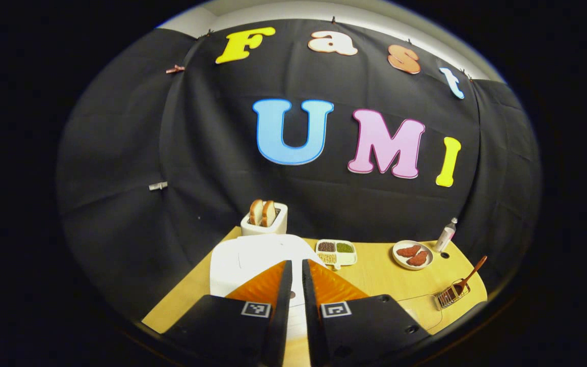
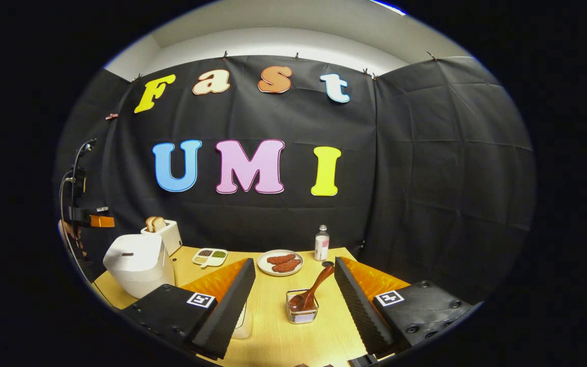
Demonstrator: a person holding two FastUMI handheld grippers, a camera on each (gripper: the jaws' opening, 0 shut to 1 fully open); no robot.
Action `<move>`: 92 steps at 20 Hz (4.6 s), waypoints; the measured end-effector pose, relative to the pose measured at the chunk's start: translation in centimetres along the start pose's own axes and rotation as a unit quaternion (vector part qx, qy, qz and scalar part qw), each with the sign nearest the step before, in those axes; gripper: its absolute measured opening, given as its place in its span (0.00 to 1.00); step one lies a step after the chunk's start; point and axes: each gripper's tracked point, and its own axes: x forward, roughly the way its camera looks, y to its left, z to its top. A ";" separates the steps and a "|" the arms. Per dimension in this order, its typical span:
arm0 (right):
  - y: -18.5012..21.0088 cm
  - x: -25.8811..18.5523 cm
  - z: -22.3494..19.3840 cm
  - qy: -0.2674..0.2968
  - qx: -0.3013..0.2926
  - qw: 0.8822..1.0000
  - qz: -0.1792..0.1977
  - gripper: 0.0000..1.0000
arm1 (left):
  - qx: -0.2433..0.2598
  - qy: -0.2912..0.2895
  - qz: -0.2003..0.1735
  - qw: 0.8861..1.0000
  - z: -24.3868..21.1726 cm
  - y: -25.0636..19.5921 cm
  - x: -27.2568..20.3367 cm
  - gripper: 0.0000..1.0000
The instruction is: Close the left gripper, press the button to open the rice cooker; take a wooden spoon from the chopstick holder with the right hand, scoop a spoonful of rice and pour it into the rice cooker, then put the wooden spoon back into the chopstick holder.
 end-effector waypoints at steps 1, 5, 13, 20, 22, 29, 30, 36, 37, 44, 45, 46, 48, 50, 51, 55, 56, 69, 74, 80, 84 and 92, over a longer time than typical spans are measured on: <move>-0.1 -0.1 -0.1 0.001 -0.001 1.000 0.000 0.98 | -0.003 0.012 0.005 1.000 -0.8 0.3 0.8 0.18; -1.1 -0.4 -0.7 0.009 -0.005 1.000 -0.010 0.96 | -0.002 0.043 -0.010 0.999 -3.7 0.5 3.7 0.07; -1.7 -0.8 -1.7 0.018 -0.009 1.000 -0.013 0.98 | -0.002 0.091 0.009 0.996 -8.4 1.9 7.0 0.07; -2.3 -0.6 -2.5 0.027 0.000 1.000 -0.012 0.98 | -0.016 0.098 0.021 0.995 -8.8 1.8 6.9 0.07; -2.6 -0.6 -2.9 0.031 0.001 0.999 -0.012 0.98 | -0.032 0.104 0.015 0.994 -9.3 1.8 6.6 0.07; -3.7 0.4 -4.2 0.051 0.029 0.998 -0.011 0.98 | -0.050 0.014 0.024 0.998 -4.5 1.6 5.2 0.07; -3.8 0.7 -4.2 0.049 0.028 0.998 -0.009 0.98 | -0.034 -0.021 0.034 0.999 -2.7 1.7 4.3 0.07; -5.1 4.1 -3.0 0.028 0.015 0.999 0.007 0.98 | -0.006 -0.123 0.027 0.992 4.9 -2.5 -2.7 0.07; -5.2 4.9 -2.9 0.028 0.021 0.999 0.010 0.98 | -0.003 -0.129 0.022 0.991 5.1 -3.5 -3.8 0.07; -6.0 9.8 -5.5 0.062 0.032 0.997 0.042 0.98 | 0.024 -0.112 0.016 0.993 1.9 -9.1 -10.1 0.24; -6.2 10.5 -6.4 0.073 0.034 0.996 0.045 0.98 | 0.036 -0.105 0.020 0.994 1.3 -9.5 -10.5 0.27; -6.4 11.1 -7.5 0.085 0.036 0.995 0.047 0.98 | 0.042 -0.100 0.021 0.994 0.5 -10.2 -11.2 0.50; -7.1 12.5 -8.8 0.095 0.042 0.993 0.048 0.99 | 0.039 -0.087 0.013 0.995 -0.9 -11.8 -11.8 0.79; -7.7 14.0 -10.5 0.110 0.048 0.992 0.050 0.98 | 0.030 -0.073 0.015 0.997 -2.4 -12.8 -12.4 0.92; -8.1 14.5 -11.6 0.121 0.049 0.990 0.051 0.98 | 0.027 -0.067 0.019 0.997 -2.9 -13.1 -12.6 0.97; -9.7 16.2 -16.2 0.166 0.076 0.982 0.039 0.99 | 0.033 -0.049 0.036 0.998 -4.5 -14.3 -14.1 0.99; -9.2 16.4 -17.1 0.179 0.097 0.978 0.045 0.99 | 0.036 -0.046 0.042 0.997 -4.9 -14.4 -14.4 0.99; -4.8 25.7 -22.2 0.249 0.227 0.940 0.062 0.95 | 0.012 0.015 0.014 1.000 -9.8 -20.7 -13.9 0.97; -5.1 26.1 -21.7 0.250 0.229 0.939 0.060 0.24 | 0.002 0.021 0.018 1.000 -10.6 -20.3 -14.4 0.97; -4.4 24.3 -19.4 0.254 0.225 0.937 0.086 0.19 | -0.031 0.031 0.022 0.999 -12.4 -19.0 -15.4 0.97; -5.1 23.1 -14.7 0.216 0.199 0.952 0.090 0.24 | -0.056 0.039 0.013 0.998 -13.5 -17.8 -15.2 0.96; -10.2 19.1 -7.5 0.157 0.177 0.971 0.023 0.24 | -0.076 0.024 -0.013 0.997 -12.3 -14.4 -14.6 0.96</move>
